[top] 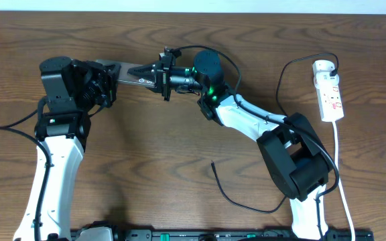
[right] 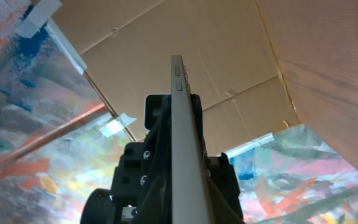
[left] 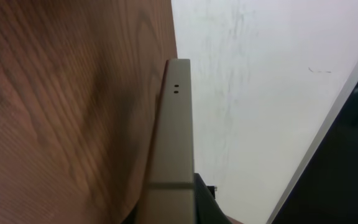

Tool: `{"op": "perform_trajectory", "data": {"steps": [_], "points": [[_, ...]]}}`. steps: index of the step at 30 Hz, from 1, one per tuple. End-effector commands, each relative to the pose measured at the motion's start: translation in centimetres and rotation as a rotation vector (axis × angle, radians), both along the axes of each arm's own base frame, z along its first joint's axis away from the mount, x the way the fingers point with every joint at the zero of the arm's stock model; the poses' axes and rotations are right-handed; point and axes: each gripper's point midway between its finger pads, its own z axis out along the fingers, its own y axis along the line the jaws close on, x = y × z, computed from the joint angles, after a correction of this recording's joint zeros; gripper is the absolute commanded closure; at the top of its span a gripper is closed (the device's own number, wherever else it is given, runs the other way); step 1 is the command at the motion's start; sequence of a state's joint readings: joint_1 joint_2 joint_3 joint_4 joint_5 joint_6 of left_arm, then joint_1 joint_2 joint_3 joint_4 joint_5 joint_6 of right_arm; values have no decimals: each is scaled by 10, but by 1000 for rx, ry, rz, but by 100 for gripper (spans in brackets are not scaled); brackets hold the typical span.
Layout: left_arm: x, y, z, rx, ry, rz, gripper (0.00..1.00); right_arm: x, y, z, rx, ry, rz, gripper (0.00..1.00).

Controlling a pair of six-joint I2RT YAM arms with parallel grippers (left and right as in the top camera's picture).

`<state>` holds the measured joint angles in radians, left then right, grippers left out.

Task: Plug charger to phone and switch on socket
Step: 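Hold the phone horizontally between left and right grippers, then open the right gripper and release the phone to the left gripper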

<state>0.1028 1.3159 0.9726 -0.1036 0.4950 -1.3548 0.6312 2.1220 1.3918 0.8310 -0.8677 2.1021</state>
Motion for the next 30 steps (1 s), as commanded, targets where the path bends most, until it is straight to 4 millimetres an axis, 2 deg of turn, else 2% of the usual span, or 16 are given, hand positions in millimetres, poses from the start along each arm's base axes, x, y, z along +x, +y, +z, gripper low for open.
{"op": "perform_trajectory", "data": {"steps": [1,5,11,14,19,20,25,30], "points": [[0,-4,-1,26,-12,-35,93,-16,11,16,19,-88,52,85],[0,-4,-1,29,-12,-37,93,-16,11,16,19,-88,52,82],[0,-4,-1,29,-13,-37,93,-16,11,16,20,-88,52,62],[0,-4,-1,29,-13,-37,93,-16,11,16,20,-88,52,48],[0,-4,-1,34,-15,-39,93,-16,11,16,19,-89,52,6],[0,-3,-1,36,-16,-39,93,-16,11,16,19,-93,52,1],[0,-1,-1,39,-17,-35,93,-15,9,16,19,-108,49,1],[1,12,-1,68,-28,-21,93,-13,4,16,16,-126,58,1]]}}
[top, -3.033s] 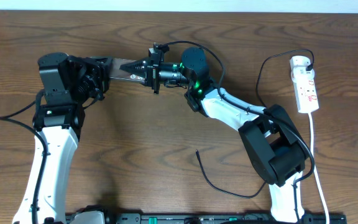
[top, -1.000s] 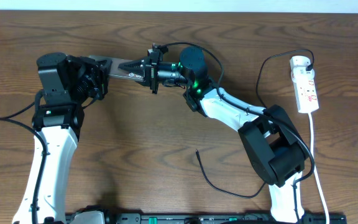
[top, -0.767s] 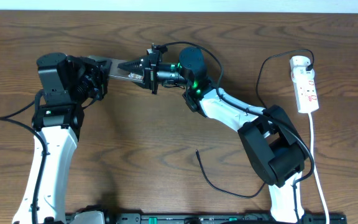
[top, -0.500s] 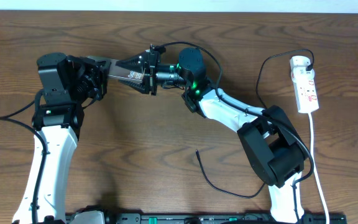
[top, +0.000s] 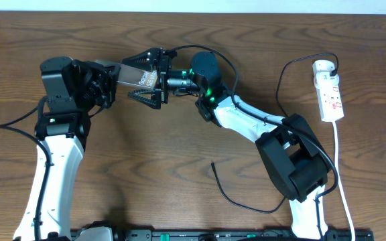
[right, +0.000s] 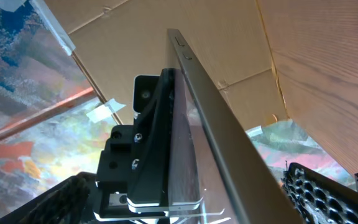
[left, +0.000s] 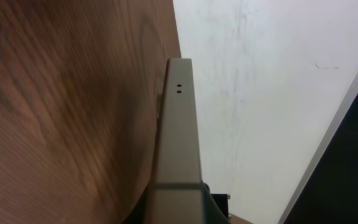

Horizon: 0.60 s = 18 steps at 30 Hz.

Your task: Plug charger to phone and switch on socket

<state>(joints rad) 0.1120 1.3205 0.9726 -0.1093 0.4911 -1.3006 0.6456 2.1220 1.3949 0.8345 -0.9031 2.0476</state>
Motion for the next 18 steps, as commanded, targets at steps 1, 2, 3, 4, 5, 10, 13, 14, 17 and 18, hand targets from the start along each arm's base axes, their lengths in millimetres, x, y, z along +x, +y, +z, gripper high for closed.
{"op": "perform_trajectory", "data": {"steps": [1,2,3,4,5,10,13,14,17,18], "points": [[1,11,2,32,-24,-5,93,1,-3,14,18,-72,11,1],[1,15,2,36,-26,0,93,1,-4,14,17,-79,11,1],[1,19,2,37,-27,7,93,2,-6,14,17,-83,12,1],[0,23,2,35,-26,16,93,3,-7,14,16,-87,13,1],[0,27,3,32,-28,23,93,4,-8,14,16,-87,14,1],[-2,50,4,50,-45,40,92,7,-16,13,12,-113,25,1],[-4,58,4,10,-53,8,93,9,-23,13,10,-224,33,1],[-4,59,5,-5,-66,-13,93,10,-25,12,9,-270,28,1],[1,57,14,-54,-169,-147,93,12,-29,12,8,-358,30,1],[3,56,18,-78,-208,-199,93,12,-31,12,8,-379,31,1]]}}
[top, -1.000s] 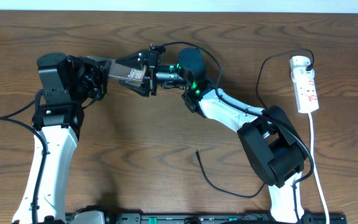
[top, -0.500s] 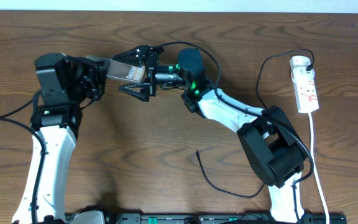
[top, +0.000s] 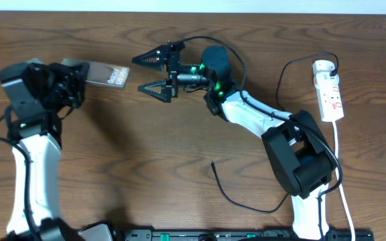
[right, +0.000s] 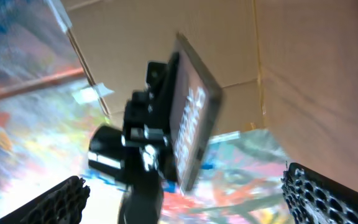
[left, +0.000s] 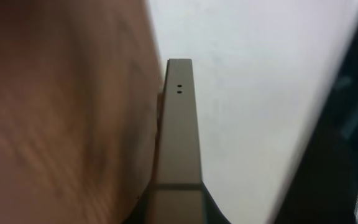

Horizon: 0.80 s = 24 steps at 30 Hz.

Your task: Plug charger to phone and switch on socket

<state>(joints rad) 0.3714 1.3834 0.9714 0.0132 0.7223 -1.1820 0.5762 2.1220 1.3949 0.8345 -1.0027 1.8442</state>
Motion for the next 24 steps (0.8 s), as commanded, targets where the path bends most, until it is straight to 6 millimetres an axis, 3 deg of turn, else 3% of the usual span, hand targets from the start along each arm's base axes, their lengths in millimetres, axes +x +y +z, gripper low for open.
{"op": "perform_trajectory", "data": {"steps": [1,7,10,15,20,24], "points": [[-3,-21,11,-87,-124,-267,93,0,-6,13,17,-189,18,1],[0,-33,-4,-210,-218,-526,92,2,-16,2,-15,-301,46,1],[-3,-42,-16,-234,-244,-630,93,7,-25,-15,-68,-339,59,1],[-8,-58,-18,-209,-310,-756,93,19,-42,-47,-204,-387,59,1],[-8,-75,-14,-177,-347,-806,93,29,-72,-85,-545,-411,41,1],[-9,-86,-13,-155,-372,-841,93,27,-111,-93,-888,-448,71,1]]}}
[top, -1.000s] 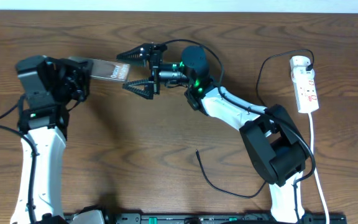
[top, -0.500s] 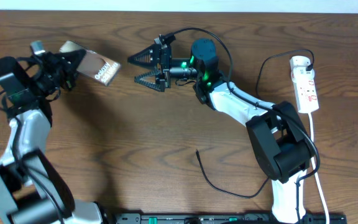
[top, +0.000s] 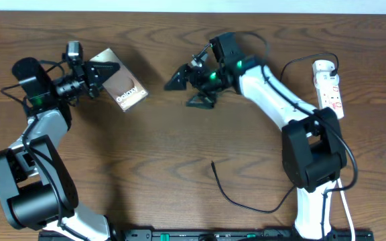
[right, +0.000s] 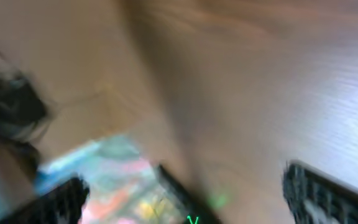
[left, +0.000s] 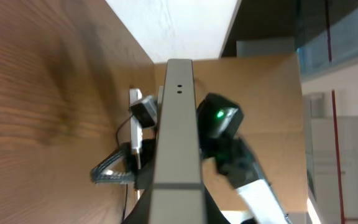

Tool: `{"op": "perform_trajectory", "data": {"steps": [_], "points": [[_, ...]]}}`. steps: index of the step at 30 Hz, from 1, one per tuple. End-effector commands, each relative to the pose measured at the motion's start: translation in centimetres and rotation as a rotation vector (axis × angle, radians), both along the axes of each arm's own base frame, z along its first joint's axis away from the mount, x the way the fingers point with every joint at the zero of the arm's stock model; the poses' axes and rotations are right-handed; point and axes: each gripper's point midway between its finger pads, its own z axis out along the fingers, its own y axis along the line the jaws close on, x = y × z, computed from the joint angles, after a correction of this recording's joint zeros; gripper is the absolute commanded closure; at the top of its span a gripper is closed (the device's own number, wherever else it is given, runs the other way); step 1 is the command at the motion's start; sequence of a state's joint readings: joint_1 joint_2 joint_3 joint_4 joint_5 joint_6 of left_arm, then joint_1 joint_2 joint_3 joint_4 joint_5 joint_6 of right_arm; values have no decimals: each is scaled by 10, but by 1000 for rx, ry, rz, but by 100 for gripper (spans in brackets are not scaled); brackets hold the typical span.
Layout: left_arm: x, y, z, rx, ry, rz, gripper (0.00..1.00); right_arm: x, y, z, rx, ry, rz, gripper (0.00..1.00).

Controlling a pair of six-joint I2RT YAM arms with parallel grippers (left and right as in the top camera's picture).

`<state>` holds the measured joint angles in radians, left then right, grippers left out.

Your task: Plug charger to phone and switch on socket

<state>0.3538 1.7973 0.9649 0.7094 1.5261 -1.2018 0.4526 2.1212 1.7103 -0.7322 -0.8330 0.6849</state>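
Note:
The phone, a grey-brown slab with a white label, is held above the table's left rear by my left gripper, which is shut on one end. The left wrist view shows the phone edge-on between the fingers. My right gripper stands open and empty to the right of the phone, apart from it. In the blurred right wrist view its two dark fingertips stand wide apart. The black charger cable lies loose at the front middle. The white power strip lies at the far right.
A black lead runs from the power strip in a loop toward the right arm. A white cord trails from the strip to the front edge. Both arm bases stand at the front corners of the wooden table.
My left arm has swung, and the phone now sits turned at an angle, slightly lower and to the right. My open right gripper has moved right and closer to the table.
First both grippers were shut on the phone at the table's rear middle. Then the right gripper was open while the left kept hold. After that the left held the phone further left, apart from the right gripper. Now the two grippers are wider apart.

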Motion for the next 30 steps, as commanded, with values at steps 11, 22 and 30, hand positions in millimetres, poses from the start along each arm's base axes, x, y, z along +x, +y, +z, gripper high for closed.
{"op": "perform_trajectory", "data": {"steps": [11,22,30], "points": [[-8,-22,7,39,-118,-93,93,-23,-88,10,-702,-245,217,1],[-12,-23,-6,48,-120,-96,93,-88,-100,-30,-900,-99,364,1],[-13,-23,-8,50,-120,-97,93,-136,-108,-67,-974,31,431,1]]}}
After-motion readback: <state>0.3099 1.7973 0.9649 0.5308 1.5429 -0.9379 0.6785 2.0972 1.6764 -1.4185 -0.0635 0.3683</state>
